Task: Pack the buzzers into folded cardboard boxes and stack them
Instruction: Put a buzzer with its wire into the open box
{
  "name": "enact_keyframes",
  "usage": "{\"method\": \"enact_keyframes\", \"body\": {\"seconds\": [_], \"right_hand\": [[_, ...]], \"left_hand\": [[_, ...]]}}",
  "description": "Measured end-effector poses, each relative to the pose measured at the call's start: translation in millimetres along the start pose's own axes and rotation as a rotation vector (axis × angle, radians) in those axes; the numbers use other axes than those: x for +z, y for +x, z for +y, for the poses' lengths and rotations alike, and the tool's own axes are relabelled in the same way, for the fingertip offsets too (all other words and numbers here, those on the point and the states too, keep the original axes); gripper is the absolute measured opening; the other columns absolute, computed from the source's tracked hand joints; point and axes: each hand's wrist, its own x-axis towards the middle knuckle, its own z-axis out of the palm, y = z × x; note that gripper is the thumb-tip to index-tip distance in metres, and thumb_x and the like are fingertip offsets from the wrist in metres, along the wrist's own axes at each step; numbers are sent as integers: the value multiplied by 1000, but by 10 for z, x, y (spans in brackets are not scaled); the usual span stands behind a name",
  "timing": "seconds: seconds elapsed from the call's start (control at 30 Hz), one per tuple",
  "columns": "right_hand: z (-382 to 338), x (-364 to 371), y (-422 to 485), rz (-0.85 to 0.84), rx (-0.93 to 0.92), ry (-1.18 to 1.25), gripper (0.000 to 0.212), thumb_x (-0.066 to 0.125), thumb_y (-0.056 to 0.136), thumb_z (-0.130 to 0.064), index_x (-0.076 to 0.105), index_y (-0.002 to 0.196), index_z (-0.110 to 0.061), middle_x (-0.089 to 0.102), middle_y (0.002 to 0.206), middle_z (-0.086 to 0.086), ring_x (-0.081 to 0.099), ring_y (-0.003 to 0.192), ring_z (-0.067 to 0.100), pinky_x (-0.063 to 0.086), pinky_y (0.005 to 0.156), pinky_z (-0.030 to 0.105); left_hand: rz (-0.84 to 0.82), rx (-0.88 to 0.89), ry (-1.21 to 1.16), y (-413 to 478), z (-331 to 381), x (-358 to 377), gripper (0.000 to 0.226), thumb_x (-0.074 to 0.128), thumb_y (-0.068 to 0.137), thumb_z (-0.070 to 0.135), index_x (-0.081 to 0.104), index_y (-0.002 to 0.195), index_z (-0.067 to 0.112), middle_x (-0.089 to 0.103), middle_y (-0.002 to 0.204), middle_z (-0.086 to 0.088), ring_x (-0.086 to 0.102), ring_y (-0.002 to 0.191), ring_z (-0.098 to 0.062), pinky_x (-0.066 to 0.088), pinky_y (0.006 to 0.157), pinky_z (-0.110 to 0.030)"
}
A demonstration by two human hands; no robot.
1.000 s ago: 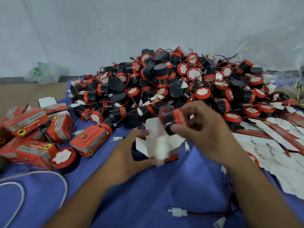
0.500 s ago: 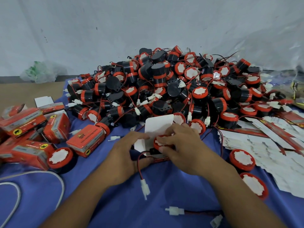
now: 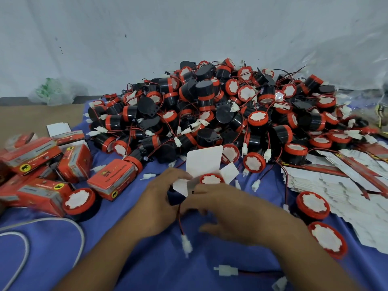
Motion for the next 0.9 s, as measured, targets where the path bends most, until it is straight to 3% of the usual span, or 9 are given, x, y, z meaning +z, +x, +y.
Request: {"method": "enact_keyframes", "body": {"seconds": [0.1, 0.2, 0.3, 0.4, 0.5, 0.57, 0.67, 0.77, 0.9], "right_hand": [[-78, 65, 47, -14, 9, -34, 41, 67, 93, -16, 49, 128, -25, 50, 109, -5, 32, 84, 8, 32, 74, 30], [-145, 102, 71, 14, -33, -66, 42, 58, 97, -13, 44, 134, -27, 52, 113, 1, 44, 88, 20, 41, 74, 43], [-174, 143, 99, 104, -84, -158, 35, 50, 101, -10, 53, 134, -23, 56, 118, 5, 54, 97, 29, 48, 77, 50], [-104, 168, 102, 215, -91, -116, 21, 56, 100, -13, 69, 117, -13, 59, 113, 6, 56, 94, 26, 50, 78, 43], [22, 157, 101, 449, 24, 198, 14, 63, 97, -12, 76, 101, -10, 61, 105, 2, 57, 90, 15, 45, 81, 22], [116, 140, 101, 606, 151, 346, 13, 64, 97, -15, 77, 96, -14, 66, 95, -5, 61, 84, 7, 49, 78, 23], [197, 178, 96, 707, 309, 543, 14, 63, 97, -12, 71, 94, -23, 70, 75, -8, 67, 70, 7, 56, 66, 30], [260, 222, 105, 721, 428, 417, 19, 62, 96, -12, 55, 92, -29, 68, 73, -2, 67, 66, 17, 55, 59, 45], [315, 227, 105, 638, 432, 66, 11, 66, 90, -12, 59, 84, -18, 61, 70, -3, 52, 64, 19, 45, 54, 39]], "left_hand": [[-39, 18, -46, -1, -48, -7, 57, 65, 71, -2, 59, 120, 26, 62, 118, 8, 61, 107, -11, 52, 87, -36], [-66, 18, -90, -2, -49, 2, 43, 56, 77, 19, 61, 117, 36, 62, 111, 15, 63, 99, -7, 51, 81, -22], [-71, 7, -136, 5, -47, 20, 38, 57, 80, 19, 63, 112, 37, 64, 102, 10, 64, 90, -11, 52, 77, -25], [-61, 23, -136, -9, -64, 31, 43, 64, 75, 1, 62, 112, 22, 63, 105, 8, 64, 96, -14, 55, 82, -31], [-59, 11, -63, -13, -46, 32, 39, 75, 78, 26, 59, 112, 33, 63, 105, 14, 64, 96, -12, 53, 82, -29], [-29, 19, 14, -11, -32, 38, 44, 80, 78, 45, 57, 115, 40, 62, 109, 17, 63, 99, -6, 48, 81, -15], [-24, 38, 25, -15, -40, 59, 50, 82, 78, 39, 57, 121, 36, 61, 116, 17, 62, 103, -3, 46, 84, -11], [-20, 44, 29, -29, -39, 56, 52, 81, 77, 43, 54, 122, 43, 60, 120, 21, 59, 109, -2, 45, 89, -13], [-30, 60, 33, -33, 13, 77, 47, 73, 78, 49, 51, 120, 46, 59, 120, 20, 57, 112, -3, 45, 92, -18]]}}
